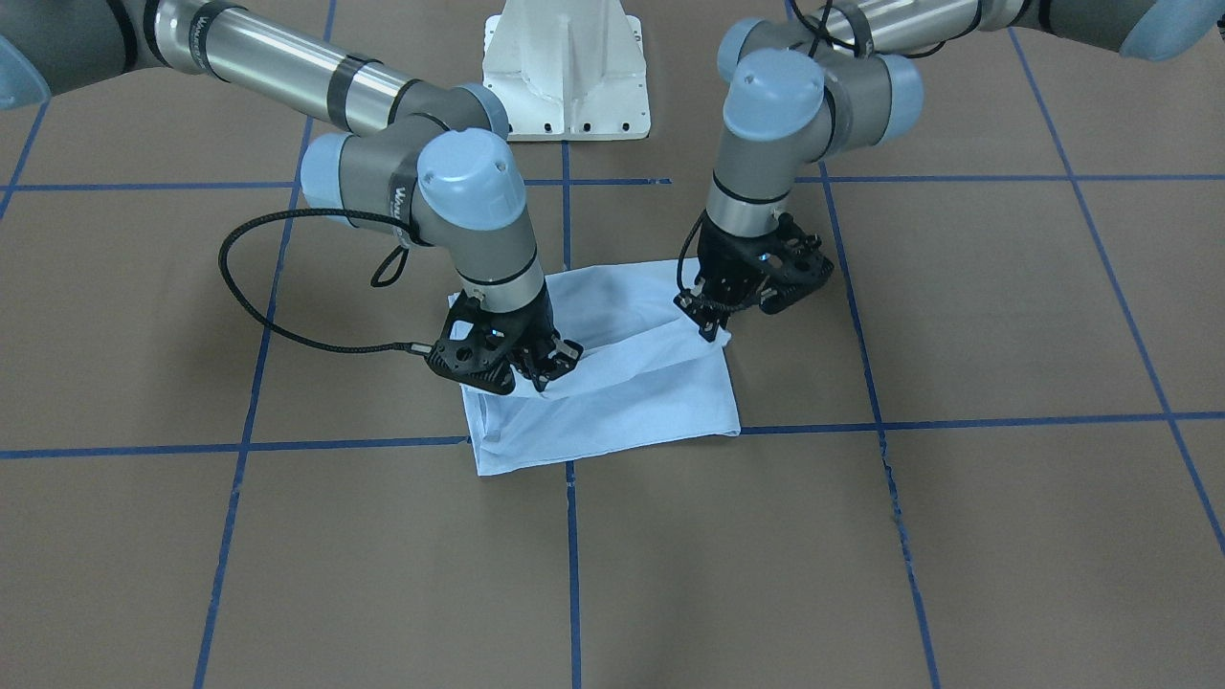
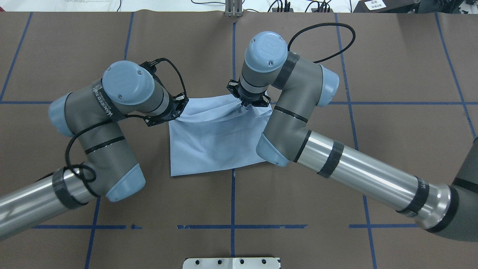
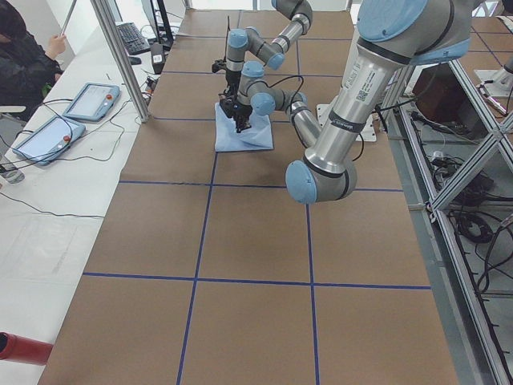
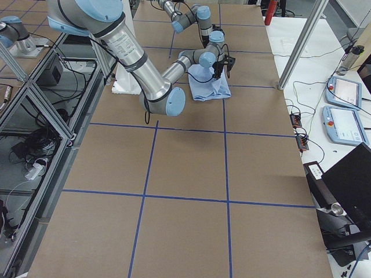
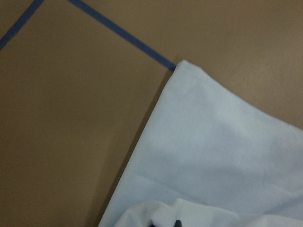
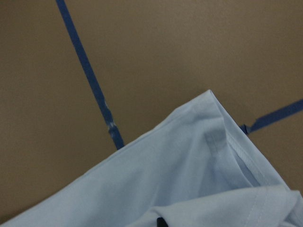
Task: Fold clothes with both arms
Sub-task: 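Fold the near edge over onto the far half with both grippers, then open both grippers and raise them away from the folded shirt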
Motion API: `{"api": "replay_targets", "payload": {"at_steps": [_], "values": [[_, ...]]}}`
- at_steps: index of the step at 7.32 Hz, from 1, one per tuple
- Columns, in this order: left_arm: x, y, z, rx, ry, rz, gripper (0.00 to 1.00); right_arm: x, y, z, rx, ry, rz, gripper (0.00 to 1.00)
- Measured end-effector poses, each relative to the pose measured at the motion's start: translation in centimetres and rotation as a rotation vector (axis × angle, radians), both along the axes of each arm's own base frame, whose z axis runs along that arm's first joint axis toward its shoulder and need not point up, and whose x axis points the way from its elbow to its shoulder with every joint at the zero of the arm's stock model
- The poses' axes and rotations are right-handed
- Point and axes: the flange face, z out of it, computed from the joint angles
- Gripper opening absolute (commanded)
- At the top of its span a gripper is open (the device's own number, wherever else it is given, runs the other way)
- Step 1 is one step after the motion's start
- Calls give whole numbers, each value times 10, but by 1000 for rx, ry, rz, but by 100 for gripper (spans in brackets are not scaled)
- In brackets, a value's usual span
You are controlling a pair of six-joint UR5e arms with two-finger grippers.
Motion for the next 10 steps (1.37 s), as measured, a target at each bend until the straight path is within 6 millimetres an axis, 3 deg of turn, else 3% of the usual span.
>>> {"api": "replay_targets", "payload": {"at_steps": [1, 2, 3, 5, 7, 8, 10], "values": [[5, -47, 23, 49, -13, -9, 100, 4, -33, 11, 10, 27, 10, 100], [-2, -79, 41, 91, -26, -15, 100, 14, -56, 20, 33, 48, 8, 100], [-8, -94, 47, 119, -32, -13, 100, 24, -70, 24, 49, 58, 4, 100], [-16, -102, 45, 132, -19, 12, 100, 34, -79, 23, 66, 55, -23, 100], [-45, -104, 35, 158, 15, 58, 100, 30, -68, 15, 90, 74, -96, 100], [-66, -103, 37, 176, 21, 76, 100, 30, -58, 6, 109, 119, -156, 100], [-135, -114, 67, 252, -16, 143, 100, 64, -55, -5, 189, 228, -300, 100]]}}
